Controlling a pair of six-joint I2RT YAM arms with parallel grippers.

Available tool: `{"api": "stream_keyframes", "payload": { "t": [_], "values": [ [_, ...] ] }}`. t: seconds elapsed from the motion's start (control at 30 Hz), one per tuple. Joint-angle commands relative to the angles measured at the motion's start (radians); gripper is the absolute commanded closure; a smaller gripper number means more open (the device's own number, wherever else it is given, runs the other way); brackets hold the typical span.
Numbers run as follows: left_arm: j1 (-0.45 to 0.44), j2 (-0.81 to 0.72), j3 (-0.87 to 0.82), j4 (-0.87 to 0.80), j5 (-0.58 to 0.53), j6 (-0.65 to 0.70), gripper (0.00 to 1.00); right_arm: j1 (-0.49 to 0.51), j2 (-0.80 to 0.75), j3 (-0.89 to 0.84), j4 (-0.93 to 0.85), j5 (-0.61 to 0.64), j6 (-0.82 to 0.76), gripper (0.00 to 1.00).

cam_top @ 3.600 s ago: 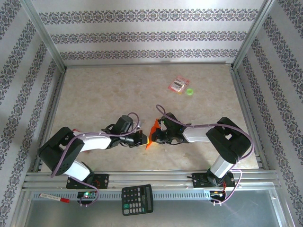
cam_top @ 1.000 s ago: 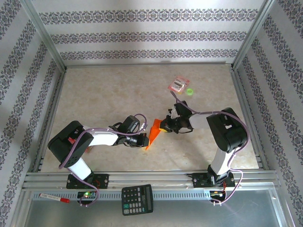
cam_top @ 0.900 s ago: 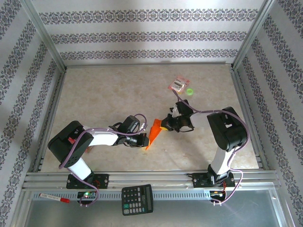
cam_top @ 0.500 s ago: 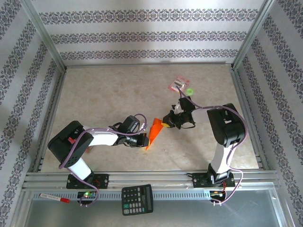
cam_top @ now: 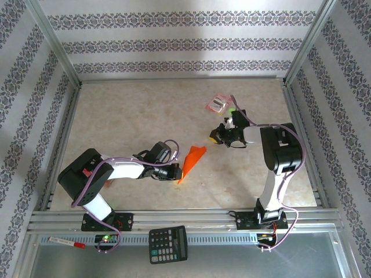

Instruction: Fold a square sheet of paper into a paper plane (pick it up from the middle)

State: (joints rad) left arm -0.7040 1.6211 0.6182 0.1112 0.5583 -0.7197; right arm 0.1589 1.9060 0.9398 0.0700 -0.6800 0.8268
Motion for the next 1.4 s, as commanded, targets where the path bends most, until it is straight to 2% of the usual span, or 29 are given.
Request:
{"api": "stream_keyframes", "payload": {
  "t": [0.0,0.07,0.13,0.17,0.3,0.33,0.4,0.57,0.67,0.87,0.93,1.37],
  "values": [
    [-0.022,-0.015,-0.023,-0.194,-0.073,-0.054,0.94,0.023,-0.109,-0.002,-0.052,0.063,-0.068,0.93],
    [-0.02,-0.074,-0.008,-0.15,-0.063,-0.084,0.86,0.058,-0.201,-0.046,-0.1,0.128,-0.1,0.9],
    [-0.016,-0.146,0.011,-0.15,-0.092,-0.1,0.71,0.123,-0.305,-0.104,-0.17,0.244,-0.114,0.84],
    [-0.009,-0.182,0.012,-0.156,-0.112,-0.104,0.66,0.162,-0.345,-0.124,-0.191,0.297,-0.115,0.81],
    [0.074,-0.343,-0.03,-0.21,-0.227,-0.12,0.55,0.375,-0.463,-0.168,-0.306,0.567,-0.052,0.65],
    [0.106,-0.381,-0.045,-0.224,-0.249,-0.117,0.53,0.431,-0.474,-0.162,-0.329,0.631,-0.029,0.58],
    [0.162,-0.434,-0.067,-0.237,-0.271,-0.104,0.47,0.525,-0.47,-0.135,-0.38,0.743,0.015,0.4],
    [0.255,-0.467,-0.058,-0.267,-0.254,-0.042,0.44,0.685,-0.358,-0.018,-0.45,0.89,0.1,0.11],
    [0.268,-0.466,-0.058,-0.266,-0.229,-0.026,0.43,0.737,-0.254,0.057,-0.491,0.93,0.126,0.03],
    [0.278,-0.466,-0.088,-0.255,-0.199,-0.022,0.43,0.77,-0.122,0.151,-0.586,1.006,0.153,0.02],
    [0.28,-0.467,-0.093,-0.253,-0.191,-0.019,0.43,0.776,-0.116,0.159,-0.615,1.037,0.156,0.05],
    [0.285,-0.448,-0.089,-0.25,-0.182,-0.005,0.43,0.782,-0.203,0.085,-0.609,1.046,0.169,0.42]
  ]
}}
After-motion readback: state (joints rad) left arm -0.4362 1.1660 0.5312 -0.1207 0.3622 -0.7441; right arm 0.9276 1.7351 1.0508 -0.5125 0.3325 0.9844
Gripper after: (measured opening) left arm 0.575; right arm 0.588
